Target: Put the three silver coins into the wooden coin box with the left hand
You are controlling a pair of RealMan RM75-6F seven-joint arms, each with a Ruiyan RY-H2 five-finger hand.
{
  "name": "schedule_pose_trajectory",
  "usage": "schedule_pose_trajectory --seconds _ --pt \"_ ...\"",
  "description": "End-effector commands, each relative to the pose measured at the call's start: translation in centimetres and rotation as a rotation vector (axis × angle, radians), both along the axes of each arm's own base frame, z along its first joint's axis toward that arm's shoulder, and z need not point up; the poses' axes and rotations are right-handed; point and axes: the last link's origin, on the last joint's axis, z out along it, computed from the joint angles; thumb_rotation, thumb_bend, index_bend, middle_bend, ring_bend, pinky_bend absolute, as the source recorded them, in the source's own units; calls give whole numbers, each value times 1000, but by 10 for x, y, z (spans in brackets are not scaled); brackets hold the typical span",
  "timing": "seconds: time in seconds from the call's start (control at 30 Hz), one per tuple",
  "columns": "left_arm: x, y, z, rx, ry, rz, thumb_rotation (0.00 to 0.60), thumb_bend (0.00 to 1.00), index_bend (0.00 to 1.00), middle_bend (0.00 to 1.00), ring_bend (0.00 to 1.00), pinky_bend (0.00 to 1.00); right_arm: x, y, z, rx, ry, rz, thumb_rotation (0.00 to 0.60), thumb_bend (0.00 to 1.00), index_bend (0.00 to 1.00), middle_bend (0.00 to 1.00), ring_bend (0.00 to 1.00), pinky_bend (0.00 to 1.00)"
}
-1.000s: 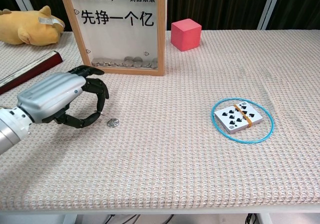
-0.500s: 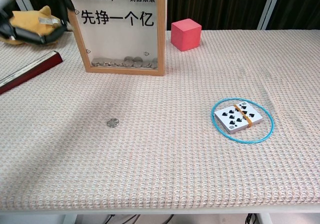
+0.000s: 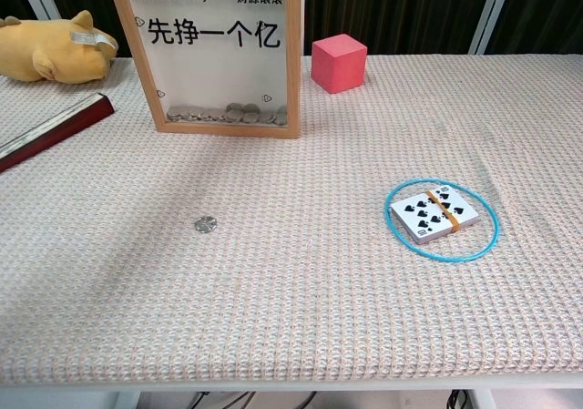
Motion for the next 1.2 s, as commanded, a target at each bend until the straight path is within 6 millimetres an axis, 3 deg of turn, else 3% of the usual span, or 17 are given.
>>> schedule_pose_trajectory --seconds 0.03,0.27,0.6,1.2 --pt "13 27 1 -42 -7 33 600 461 642 345 89 56 0 0 0 -1 2 -4 600 296 0 0 0 0" --pt "22 50 -7 -161 -15 95 600 461 644 343 89 50 -3 2 3 -8 4 -24 600 296 0 0 0 0" --pt "15 53 -18 -243 54 131 600 461 645 345 89 46 -7 2 3 -1 3 -35 600 296 0 0 0 0" --pt "10 61 -30 -291 25 168 600 462 646 347 89 41 -10 0 4 -11 1 -37 600 298 0 0 0 0"
